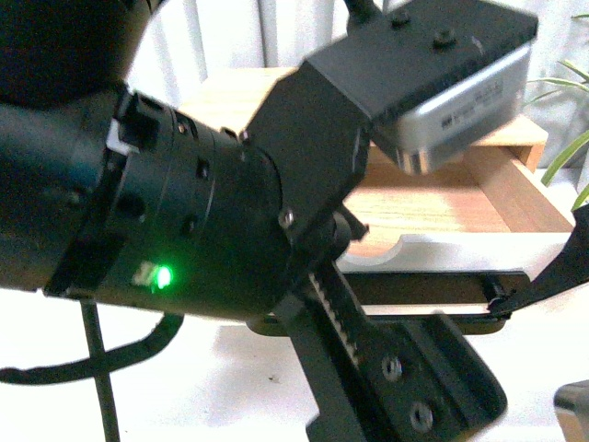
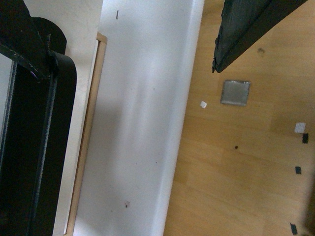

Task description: Pull drawer

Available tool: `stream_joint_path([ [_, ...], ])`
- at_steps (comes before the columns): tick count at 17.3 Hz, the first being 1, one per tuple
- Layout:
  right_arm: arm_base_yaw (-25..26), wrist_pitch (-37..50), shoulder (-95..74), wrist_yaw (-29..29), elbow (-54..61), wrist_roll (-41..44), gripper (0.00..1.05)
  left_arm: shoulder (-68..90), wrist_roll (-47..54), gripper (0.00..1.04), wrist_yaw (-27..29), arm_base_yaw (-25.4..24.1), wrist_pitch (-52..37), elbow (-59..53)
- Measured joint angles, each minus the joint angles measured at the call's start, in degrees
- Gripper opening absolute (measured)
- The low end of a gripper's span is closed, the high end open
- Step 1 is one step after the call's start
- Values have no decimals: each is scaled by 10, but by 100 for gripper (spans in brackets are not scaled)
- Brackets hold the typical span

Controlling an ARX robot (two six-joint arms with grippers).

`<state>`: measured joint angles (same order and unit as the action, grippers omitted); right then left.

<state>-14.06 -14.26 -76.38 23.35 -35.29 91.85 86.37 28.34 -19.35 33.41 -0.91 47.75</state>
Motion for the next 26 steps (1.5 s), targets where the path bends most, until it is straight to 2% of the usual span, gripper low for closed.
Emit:
stream_joint_path([
  [4, 23, -24, 17, 27, -19, -13, 98, -37, -33, 98, -15, -28, -17, -4],
  [7, 45, -33, 41, 68, -42, -45, 98, -57, -79, 98, -28, -49, -73, -13],
  [12, 109, -14, 60, 182, -72, -177, 98, -95, -219, 98, -5, -116, -168, -16],
  [13, 124, 31, 64, 202, -72, -229, 98, -97, -248, 98, 23, -135, -181, -20],
  [14, 141, 106, 64, 193, -72, -299, 98, -97, -277, 98, 46, -158, -200, -30],
  [16, 179, 250, 46, 105, -67, -466, 98, -103, -328, 98, 99, -207, -233, -53],
  [18, 226, 317, 46, 42, -49, -643, 98, -120, -368, 98, 141, -263, -230, -71],
  [20, 265, 349, 82, 30, -5, -799, 98, -143, -400, 98, 181, -331, -230, -99],
  [21, 268, 415, 106, -8, 31, -854, 94, -157, -378, 88, 198, -340, -319, -141],
  [22, 258, 471, 149, -78, 81, -880, 81, -200, -339, 75, 196, -338, -371, -198],
  [23, 240, 445, 218, -122, 129, -895, 68, -231, -313, 63, 193, -332, -394, -236],
  [26, 214, 454, 307, -161, 202, -908, 31, -282, -294, 27, 194, -332, -403, -315],
])
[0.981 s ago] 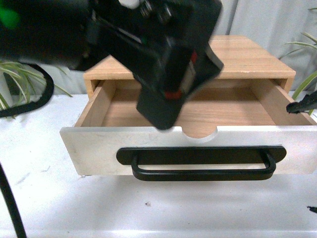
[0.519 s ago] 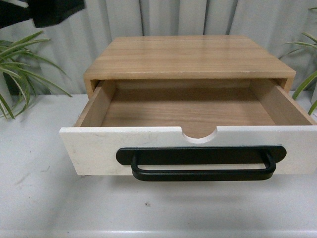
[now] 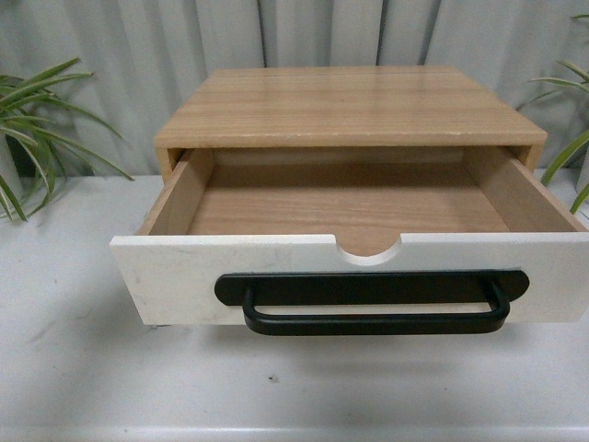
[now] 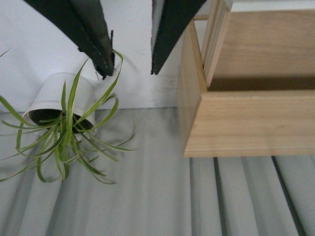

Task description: Pull drawer

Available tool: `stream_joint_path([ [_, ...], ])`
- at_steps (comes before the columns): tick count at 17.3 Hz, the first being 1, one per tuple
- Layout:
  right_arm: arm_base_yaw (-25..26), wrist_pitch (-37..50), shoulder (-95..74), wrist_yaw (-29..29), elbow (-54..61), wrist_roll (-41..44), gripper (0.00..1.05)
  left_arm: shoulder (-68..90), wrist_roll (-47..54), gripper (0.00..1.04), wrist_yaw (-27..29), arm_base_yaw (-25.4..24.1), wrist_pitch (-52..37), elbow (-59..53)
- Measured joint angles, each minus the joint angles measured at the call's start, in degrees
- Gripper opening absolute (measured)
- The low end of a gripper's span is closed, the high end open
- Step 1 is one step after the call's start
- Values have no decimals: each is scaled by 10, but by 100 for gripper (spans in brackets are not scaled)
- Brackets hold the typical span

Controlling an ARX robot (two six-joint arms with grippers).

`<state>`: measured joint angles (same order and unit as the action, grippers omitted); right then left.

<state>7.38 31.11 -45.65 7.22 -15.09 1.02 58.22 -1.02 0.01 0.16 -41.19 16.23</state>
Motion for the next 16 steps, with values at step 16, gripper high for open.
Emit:
stream_joint_path([
  [16, -74, -105, 245, -72, 144, -2, 2, -288, 2, 2, 0, -1, 128, -157],
])
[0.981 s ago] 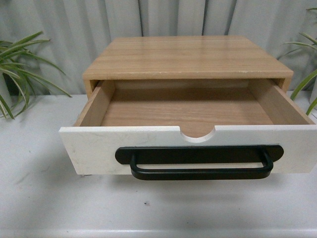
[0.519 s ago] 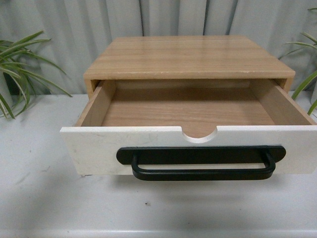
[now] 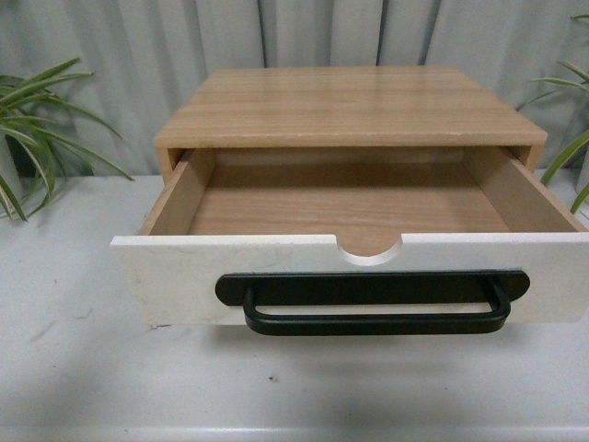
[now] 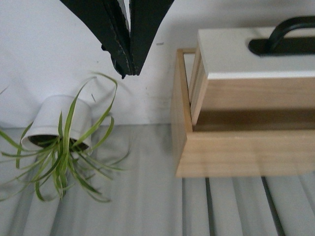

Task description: Pull drawer

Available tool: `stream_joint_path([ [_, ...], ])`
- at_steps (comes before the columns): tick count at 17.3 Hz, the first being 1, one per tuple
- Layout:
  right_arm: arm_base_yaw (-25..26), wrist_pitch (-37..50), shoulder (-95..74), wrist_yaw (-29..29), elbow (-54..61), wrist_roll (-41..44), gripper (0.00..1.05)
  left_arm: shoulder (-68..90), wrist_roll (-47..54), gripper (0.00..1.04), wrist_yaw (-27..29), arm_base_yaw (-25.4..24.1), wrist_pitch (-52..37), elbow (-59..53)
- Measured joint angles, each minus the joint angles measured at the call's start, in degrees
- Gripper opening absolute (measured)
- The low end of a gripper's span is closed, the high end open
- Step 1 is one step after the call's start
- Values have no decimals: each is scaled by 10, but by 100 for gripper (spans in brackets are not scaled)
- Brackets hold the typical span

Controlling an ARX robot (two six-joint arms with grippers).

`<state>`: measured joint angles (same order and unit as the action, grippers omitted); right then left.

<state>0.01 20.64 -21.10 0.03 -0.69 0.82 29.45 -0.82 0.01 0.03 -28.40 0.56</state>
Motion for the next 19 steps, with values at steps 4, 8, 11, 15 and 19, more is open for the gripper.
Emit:
stream_joint_path([
  [4, 0, -46, 53, 0, 0, 0, 2, -74, 0, 2, 0, 0, 65, 0],
  [8, 0, -80, 89, 0, 0, 0, 2, -125, 0, 2, 0, 0, 113, 0],
  [11, 0, -102, 106, 0, 0, 0, 2, -151, 0, 2, 0, 0, 141, 0],
  [15, 0, -198, 209, 0, -1, 0, 2, -184, 0, 2, 0, 0, 176, 0],
  [19, 0, -208, 209, -1, 0, -1, 2, -264, 0, 2, -1, 0, 285, 0],
])
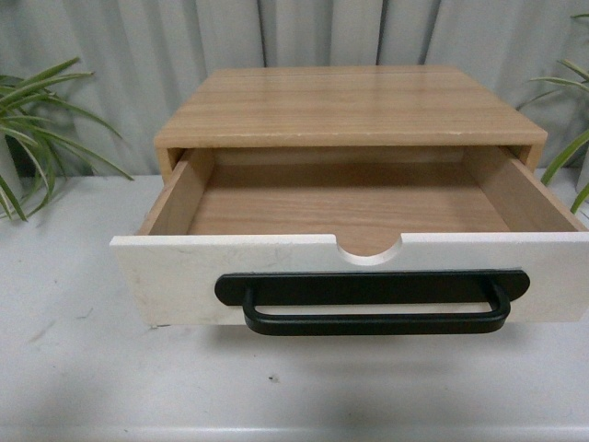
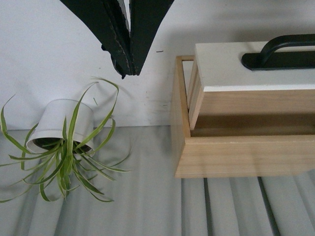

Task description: Pull drawer

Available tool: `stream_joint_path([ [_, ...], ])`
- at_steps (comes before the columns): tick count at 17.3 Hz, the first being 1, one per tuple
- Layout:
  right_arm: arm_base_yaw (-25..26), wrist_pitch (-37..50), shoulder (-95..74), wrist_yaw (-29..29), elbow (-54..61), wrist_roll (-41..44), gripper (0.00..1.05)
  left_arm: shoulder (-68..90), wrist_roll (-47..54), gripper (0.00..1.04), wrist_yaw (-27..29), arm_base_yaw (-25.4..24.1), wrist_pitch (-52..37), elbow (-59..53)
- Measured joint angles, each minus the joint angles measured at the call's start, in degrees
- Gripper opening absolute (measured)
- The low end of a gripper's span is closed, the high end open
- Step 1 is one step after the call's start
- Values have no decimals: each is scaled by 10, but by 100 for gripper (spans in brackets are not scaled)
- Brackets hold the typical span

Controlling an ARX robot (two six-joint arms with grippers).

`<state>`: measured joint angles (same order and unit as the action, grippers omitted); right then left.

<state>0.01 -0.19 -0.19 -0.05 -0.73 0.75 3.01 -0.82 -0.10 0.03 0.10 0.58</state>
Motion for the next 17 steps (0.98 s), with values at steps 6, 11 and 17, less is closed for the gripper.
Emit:
stream_joint_path([
  [6, 0, 0, 0, 0, 0, 0, 2, -25, 0, 2, 2, 0, 2, 0],
  [11, 0, 0, 0, 0, 0, 0, 3, -25, 0, 3, 1, 0, 1, 0],
  [17, 0, 0, 0, 0, 0, 0, 52, -25, 0, 54, 1, 0, 1, 0],
])
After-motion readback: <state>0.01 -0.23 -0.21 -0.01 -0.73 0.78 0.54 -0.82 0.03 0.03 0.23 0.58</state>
